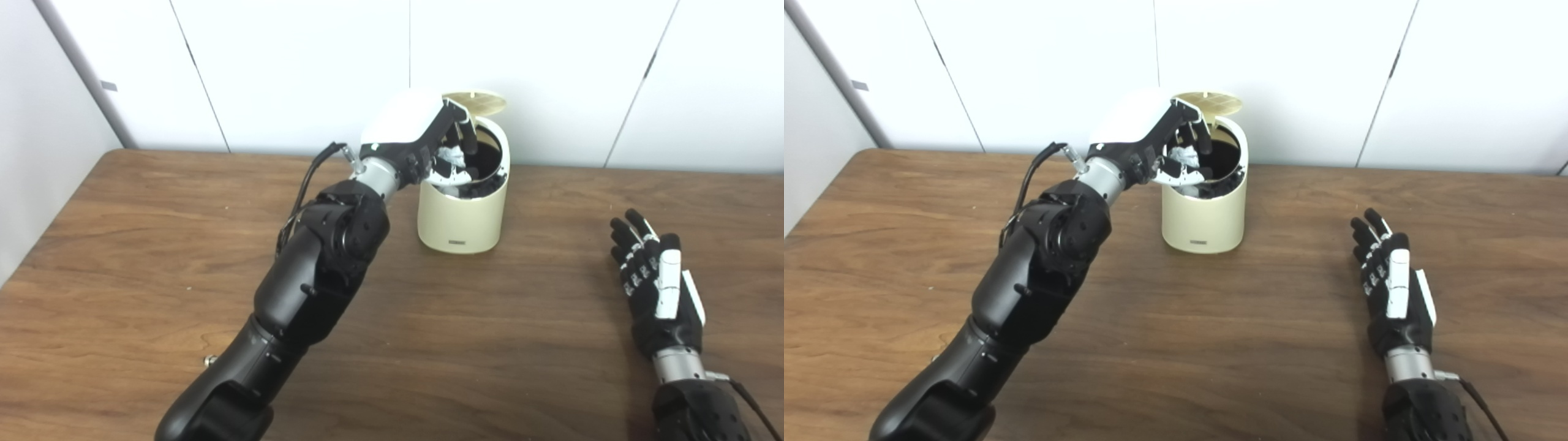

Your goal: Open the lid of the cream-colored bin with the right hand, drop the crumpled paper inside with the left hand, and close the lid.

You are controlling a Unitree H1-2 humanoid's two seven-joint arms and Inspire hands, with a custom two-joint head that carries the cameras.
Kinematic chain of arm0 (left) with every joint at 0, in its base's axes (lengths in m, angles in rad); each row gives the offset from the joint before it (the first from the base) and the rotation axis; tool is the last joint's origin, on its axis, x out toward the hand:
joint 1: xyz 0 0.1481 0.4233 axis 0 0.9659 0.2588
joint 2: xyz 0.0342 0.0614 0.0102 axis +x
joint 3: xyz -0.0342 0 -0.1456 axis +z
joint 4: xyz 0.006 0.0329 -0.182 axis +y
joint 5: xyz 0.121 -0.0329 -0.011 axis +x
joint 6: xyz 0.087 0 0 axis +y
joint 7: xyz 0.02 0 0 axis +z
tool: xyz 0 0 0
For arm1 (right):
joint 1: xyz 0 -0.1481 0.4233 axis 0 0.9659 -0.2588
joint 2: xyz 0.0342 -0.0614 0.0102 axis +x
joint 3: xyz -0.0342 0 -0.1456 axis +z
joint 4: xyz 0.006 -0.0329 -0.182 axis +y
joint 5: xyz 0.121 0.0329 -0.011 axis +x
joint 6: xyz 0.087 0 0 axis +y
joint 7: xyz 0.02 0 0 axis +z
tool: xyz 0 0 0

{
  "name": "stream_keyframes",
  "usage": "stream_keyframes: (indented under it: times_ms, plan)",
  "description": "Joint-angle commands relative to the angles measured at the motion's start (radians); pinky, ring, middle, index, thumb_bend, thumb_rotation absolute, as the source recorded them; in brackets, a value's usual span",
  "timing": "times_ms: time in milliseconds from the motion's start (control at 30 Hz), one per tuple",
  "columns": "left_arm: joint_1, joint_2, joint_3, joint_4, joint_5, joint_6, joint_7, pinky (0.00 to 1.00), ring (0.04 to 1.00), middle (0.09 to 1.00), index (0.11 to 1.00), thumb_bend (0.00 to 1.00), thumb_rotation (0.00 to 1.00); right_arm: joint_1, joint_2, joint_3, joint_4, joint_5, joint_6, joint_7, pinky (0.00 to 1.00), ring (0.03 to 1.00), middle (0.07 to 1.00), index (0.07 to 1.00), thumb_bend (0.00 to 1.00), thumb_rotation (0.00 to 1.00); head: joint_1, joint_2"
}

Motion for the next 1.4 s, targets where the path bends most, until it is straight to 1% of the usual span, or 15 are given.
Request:
stream_keyframes:
  times_ms: [0, 100, 200, 300, 500, 533, 633, 733, 967, 1033, 1100, 1167, 1300, 1333, 1367]
  plan:
    - [-0.064, -0.008, 0.000, -0.001, 0.019, -0.027, 0.045, 0.31, 0.386, 0.478, 0.533, 0.47, 0.00, 0.025, 0.013, 0.011, 0.047, -0.005, -0.004, 0.003, 0.98, 0.935, 0.887, 0.921, 0.58, 1.00, 0.001, 0.001]
    - [-0.070, -0.016, -0.010, 0.018, 0.017, -0.038, 0.061, 0.29, 0.381, 0.475, 0.541, 0.47, 0.00, 0.027, 0.017, 0.014, 0.037, -0.010, 0.015, -0.003, 0.99, 0.928, 0.885, 0.918, 0.58, 1.00, -0.002, -0.001]
    - [-0.077, -0.022, -0.023, 0.038, 0.026, -0.057, 0.091, 0.30, 0.384, 0.488, 0.515, 0.47, 0.00, 0.030, 0.014, 0.024, 0.026, -0.017, 0.023, 0.003, 1.00, 0.942, 0.894, 0.927, 0.58, 1.00, -0.006, -0.005]
    - [-0.084, -0.033, -0.032, 0.065, 0.033, -0.072, 0.123, 0.30, 0.398, 0.500, 0.512, 0.47, 0.00, 0.034, 0.014, 0.026, 0.014, -0.024, 0.033, 0.002, 1.00, 0.941, 0.889, 0.925, 0.58, 1.00, -0.007, -0.005]
    - [-0.082, -0.056, -0.037, 0.117, 0.056, -0.103, 0.218, 0.30, 0.411, 0.501, 0.519, 0.47, 0.00, 0.031, 0.014, 0.023, 0.012, -0.017, 0.037, 0.006, 1.00, 0.954, 0.886, 0.928, 0.58, 1.00, -0.009, -0.011]
    - [-0.080, -0.058, -0.038, 0.122, 0.059, -0.106, 0.230, 0.29, 0.409, 0.506, 0.520, 0.47, 0.00, 0.030, 0.013, 0.023, 0.015, -0.016, 0.034, 0.007, 1.00, 0.956, 0.883, 0.927, 0.58, 1.00, -0.010, -0.011]
    - [-0.077, -0.060, -0.045, 0.138, 0.069, -0.118, 0.259, 0.29, 0.409, 0.503, 0.521, 0.47, 0.00, 0.030, 0.011, 0.022, 0.018, -0.013, 0.033, 0.011, 1.00, 0.959, 0.872, 0.926, 0.58, 1.00, -0.011, -0.012]
    - [-0.076, -0.061, -0.045, 0.152, 0.068, -0.132, 0.284, 0.30, 0.434, 0.515, 0.530, 0.47, 0.00, 0.031, 0.012, 0.022, 0.015, -0.008, 0.040, 0.011, 1.00, 0.961, 0.863, 0.928, 0.57, 1.00, -0.012, -0.014]
    - [-0.086, -0.062, -0.039, 0.180, 0.059, -0.132, 0.303, 0.31, 0.447, 0.524, 0.531, 0.47, 0.00, 0.029, 0.012, 0.022, 0.017, -0.010, 0.040, 0.010, 1.00, 0.962, 0.858, 0.926, 0.59, 1.00, -0.017, -0.017]
    - [-0.087, -0.062, -0.038, 0.187, 0.058, -0.137, 0.311, 0.28, 0.422, 0.513, 0.524, 0.47, 0.00, 0.028, 0.011, 0.022, 0.018, -0.008, 0.040, 0.011, 1.00, 0.960, 0.856, 0.927, 0.60, 1.00, -0.017, -0.017]
    - [-0.088, -0.060, -0.039, 0.195, 0.058, -0.140, 0.316, 0.32, 0.446, 0.518, 0.529, 0.47, 0.00, 0.028, 0.010, 0.020, 0.020, -0.005, 0.038, 0.012, 1.00, 0.962, 0.853, 0.929, 0.60, 1.00, -0.017, -0.017]
    - [-0.088, -0.055, -0.044, 0.203, 0.062, -0.148, 0.323, 0.33, 0.449, 0.516, 0.532, 0.47, 0.00, 0.027, 0.009, 0.020, 0.019, -0.003, 0.042, 0.013, 1.00, 0.965, 0.853, 0.930, 0.61, 1.00, -0.011, -0.013]
    - [-0.085, -0.037, -0.057, 0.212, 0.071, -0.158, 0.317, 0.28, 0.420, 0.515, 0.529, 0.47, 0.00, 0.028, 0.008, 0.021, 0.010, -0.002, 0.048, 0.009, 1.00, 0.954, 0.844, 0.916, 0.61, 1.00, -0.009, -0.010]
    - [-0.084, -0.032, -0.062, 0.214, 0.075, -0.158, 0.311, 0.28, 0.416, 0.522, 0.525, 0.47, 0.00, 0.028, 0.007, 0.021, 0.008, -0.003, 0.048, 0.008, 1.00, 0.951, 0.836, 0.913, 0.62, 1.00, -0.007, -0.008]
    - [-0.082, -0.026, -0.067, 0.214, 0.078, -0.156, 0.302, 0.28, 0.423, 0.555, 0.514, 0.47, 0.00, 0.028, 0.006, 0.021, 0.008, -0.002, 0.047, 0.009, 1.00, 0.947, 0.828, 0.910, 0.62, 1.00, -0.007, -0.008]
